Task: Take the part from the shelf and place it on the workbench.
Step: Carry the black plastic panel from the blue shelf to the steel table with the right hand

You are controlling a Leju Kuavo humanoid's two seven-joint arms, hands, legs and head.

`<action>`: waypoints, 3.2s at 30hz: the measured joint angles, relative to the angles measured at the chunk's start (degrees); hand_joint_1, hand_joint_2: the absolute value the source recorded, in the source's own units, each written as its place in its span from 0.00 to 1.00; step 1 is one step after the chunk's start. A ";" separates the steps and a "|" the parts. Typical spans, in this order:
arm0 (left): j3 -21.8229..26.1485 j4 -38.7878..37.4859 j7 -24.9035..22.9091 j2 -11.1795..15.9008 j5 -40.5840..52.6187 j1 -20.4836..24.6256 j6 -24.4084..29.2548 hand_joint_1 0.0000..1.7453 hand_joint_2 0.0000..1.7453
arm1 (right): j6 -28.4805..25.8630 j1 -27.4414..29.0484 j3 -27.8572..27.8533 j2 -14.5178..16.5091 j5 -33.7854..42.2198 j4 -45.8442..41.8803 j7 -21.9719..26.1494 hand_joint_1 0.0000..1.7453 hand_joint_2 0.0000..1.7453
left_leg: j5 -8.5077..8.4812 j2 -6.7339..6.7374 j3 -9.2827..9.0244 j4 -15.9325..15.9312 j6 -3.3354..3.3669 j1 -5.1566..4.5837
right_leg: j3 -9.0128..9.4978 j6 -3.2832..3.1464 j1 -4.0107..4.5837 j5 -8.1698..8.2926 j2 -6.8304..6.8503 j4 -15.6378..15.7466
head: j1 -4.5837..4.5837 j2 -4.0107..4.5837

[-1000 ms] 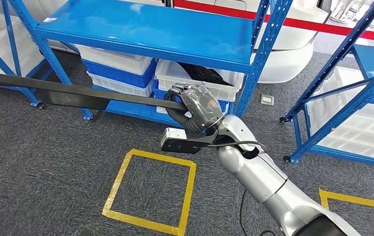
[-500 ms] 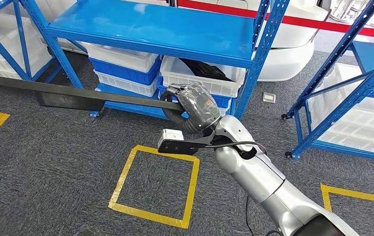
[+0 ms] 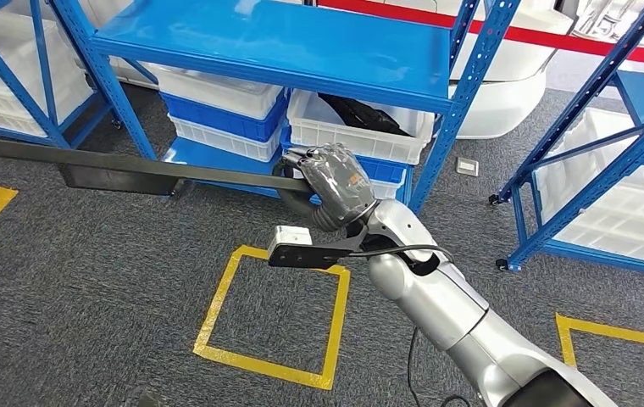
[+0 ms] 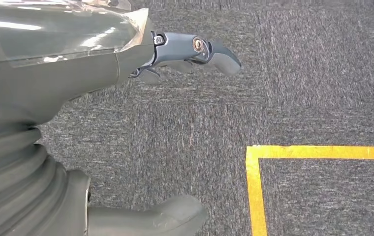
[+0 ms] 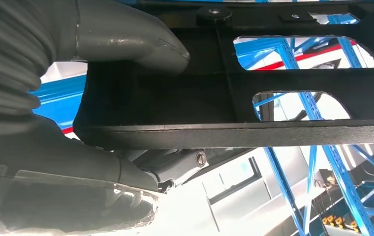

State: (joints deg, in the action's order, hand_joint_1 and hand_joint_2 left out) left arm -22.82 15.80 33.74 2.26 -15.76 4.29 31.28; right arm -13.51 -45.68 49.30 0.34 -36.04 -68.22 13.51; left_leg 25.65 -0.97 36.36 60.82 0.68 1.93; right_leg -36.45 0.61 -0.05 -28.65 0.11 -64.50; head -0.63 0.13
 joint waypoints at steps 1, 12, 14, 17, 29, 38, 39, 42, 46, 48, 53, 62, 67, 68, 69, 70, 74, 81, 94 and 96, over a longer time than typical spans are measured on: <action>-0.02 -0.01 -0.01 -0.03 -0.01 0.01 0.03 0.00 1.00 | 0.00 -0.13 0.01 0.04 0.00 0.00 0.00 0.95 1.00 | -0.08 -0.01 0.01 -0.07 -0.13 -0.04 | 1.63 -0.26 0.30 1.03 -0.01 3.13 | -0.03 0.00; -0.27 -0.02 -0.06 -0.16 0.01 0.01 0.31 0.00 1.00 | 0.00 -0.24 0.40 0.61 -0.44 0.05 -0.12 0.95 1.00 | 6.27 0.70 6.69 13.37 -2.41 0.06 | 3.78 -2.16 0.03 3.26 0.13 7.74 | -0.08 0.00; -0.29 -0.03 -0.12 -0.12 0.01 -0.01 0.32 0.00 1.00 | 0.00 0.01 0.61 0.58 -0.79 0.13 -0.13 0.95 1.00 | 4.33 0.80 6.19 11.99 -2.73 0.23 | 3.76 -2.14 0.02 3.20 0.10 7.58 | -0.09 0.00; -0.31 -0.04 -0.17 -0.01 0.00 0.09 0.34 0.00 1.00 | 0.00 0.08 0.75 0.57 -1.02 0.15 -0.14 0.95 1.00 | -0.08 0.99 1.24 2.09 -2.84 0.55 | 3.29 -1.60 0.29 2.56 0.00 6.38 | -0.14 0.00; -0.48 -0.06 -0.34 -0.02 0.01 0.21 0.44 0.00 1.00 | -0.02 0.40 0.64 0.25 -1.51 0.14 -0.31 0.95 1.00 | -1.20 0.04 0.59 -0.86 0.04 0.57 | -4.51 0.84 -0.35 -4.02 -0.02 -9.62 | 0.35 0.00; -0.52 -0.08 -0.45 -0.14 0.08 0.23 0.52 0.00 1.00 | 0.00 0.30 0.55 0.28 -2.27 -0.07 -0.29 0.95 1.00 | -1.09 -0.11 1.03 -0.67 -2.42 0.72 | 3.14 -0.39 -0.48 2.24 -0.18 6.28 | 0.20 0.00; -0.52 -0.08 -0.46 -0.15 0.09 0.24 0.52 0.00 1.00 | 0.01 0.29 0.55 0.33 -2.38 -0.13 -0.27 0.95 1.00 | 0.21 0.16 1.87 1.28 -2.44 0.71 | 3.30 -0.97 -0.77 2.43 -0.06 6.56 | 0.10 0.00; -0.52 -0.09 -0.55 -0.07 0.08 0.18 0.52 0.00 1.00 | 0.09 0.47 0.67 0.42 -3.07 -0.19 -0.27 0.95 1.00 | 5.40 0.55 6.62 11.84 -2.41 0.58 | 3.42 -1.84 -0.22 2.41 0.38 6.62 | -0.01 0.00; -0.52 -0.10 -0.58 0.00 0.04 0.05 0.52 0.00 1.00 | 0.37 0.84 0.81 0.46 -3.97 -0.20 -0.35 0.95 1.00 | 1.73 1.30 4.25 7.45 -2.30 0.55 | 3.52 -1.89 0.22 2.20 0.93 6.39 | -0.02 0.00; -0.52 -0.10 -0.56 0.04 0.01 0.12 0.52 0.00 1.00 | 0.42 0.78 0.79 0.49 -4.54 -0.27 -0.36 0.95 1.00 | -0.42 2.04 1.01 1.18 -2.03 0.30 | 3.35 -1.59 0.68 1.87 1.11 5.95 | -0.03 0.00; -0.52 -0.10 -0.37 0.03 -0.01 0.12 0.50 0.00 1.00 | 0.19 0.74 0.69 0.42 -6.06 -0.68 -0.39 0.95 1.00 | -1.02 1.06 0.41 -0.80 -0.58 0.04 | 2.70 -0.70 1.05 0.95 1.53 4.83 | 0.15 0.00; -0.50 -0.10 -0.26 0.04 -0.10 0.14 0.51 0.00 1.00 | -0.11 1.09 0.48 -0.20 -7.49 -0.99 -0.63 0.95 1.00 | -1.49 -2.41 0.55 -1.04 0.10 0.32 | -0.86 0.87 -0.05 -1.53 -0.55 -3.20 | 0.35 0.00; -0.49 -0.10 -0.28 -0.14 -0.31 0.06 0.54 0.00 1.00 | 0.04 0.89 0.34 -0.18 -7.58 -1.13 -0.80 0.95 1.00 | -2.26 -4.31 1.01 -1.51 -1.33 0.44 | 3.60 -0.02 0.63 1.52 -2.45 6.04 | 0.25 0.00; -0.50 -0.10 -0.28 -0.15 -0.34 -0.03 0.54 0.00 1.00 | 0.07 0.91 0.33 -0.15 -7.61 -1.13 -0.86 0.95 1.00 | -2.35 -4.33 1.09 -1.59 -1.63 0.52 | 3.68 -0.34 0.24 1.78 -1.98 6.35 | 0.22 0.00; -0.51 -0.10 -0.28 -0.16 -0.36 -0.10 0.54 0.00 1.00 | 0.08 0.91 0.33 -0.09 -7.65 -1.13 -0.92 0.95 1.00 | -2.07 -3.68 1.29 -1.29 -1.84 0.44 | 3.85 -0.73 -0.11 2.06 -1.51 6.73 | 0.14 0.00; -0.51 -0.10 -0.28 -0.15 -0.37 -0.12 0.54 0.00 1.00 | 0.09 0.89 0.32 0.00 -7.66 -1.14 -0.98 0.95 1.00 | -1.06 -2.58 1.98 0.14 -1.96 0.34 | 4.03 -1.24 -0.46 2.31 -0.95 7.13 | 0.04 0.00; -0.50 -0.10 -0.28 -0.05 -0.45 -0.15 0.54 0.00 1.00 | 0.09 1.06 0.32 0.08 -7.63 -1.14 -1.00 0.95 1.00 | 5.45 0.23 8.16 13.53 -2.58 0.23 | 4.21 -2.24 -0.30 2.40 1.36 7.48 | -0.10 0.00; -0.50 -0.13 -0.08 0.19 -0.53 -0.25 0.32 0.00 1.00 | 0.17 1.21 0.43 -0.05 -7.68 -1.14 -1.00 0.95 1.00 | -0.83 4.21 0.54 -0.30 -2.61 0.53 | 3.77 -0.85 0.60 1.20 4.58 5.90 | 0.12 0.00; -0.51 -0.26 0.88 0.53 -0.70 -0.89 -0.40 0.00 1.00 | -0.05 1.79 0.14 -1.96 -8.20 -1.52 -1.35 0.95 1.00 | -1.97 -3.44 1.18 -0.91 -0.19 0.38 | 1.26 1.30 -0.14 -0.72 -2.03 0.67 | 0.64 0.00; -0.51 -0.26 0.82 0.50 -0.67 -0.82 -0.43 0.00 1.00 | -0.21 1.72 0.06 -2.07 -8.26 -1.64 -1.36 0.95 1.00 | -2.26 -4.38 1.44 -0.99 -0.75 0.45 | 3.40 0.84 0.16 0.89 -3.46 5.29 | 0.69 0.00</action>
State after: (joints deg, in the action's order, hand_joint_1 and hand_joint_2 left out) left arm -23.33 15.53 34.56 2.76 -16.44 3.48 30.86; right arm -13.71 -43.95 49.36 -1.73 -44.30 -69.87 12.15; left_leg 23.40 -5.35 37.79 59.82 -0.07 2.38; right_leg -33.05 1.45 0.12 -27.76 -3.35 -59.20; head 0.06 0.13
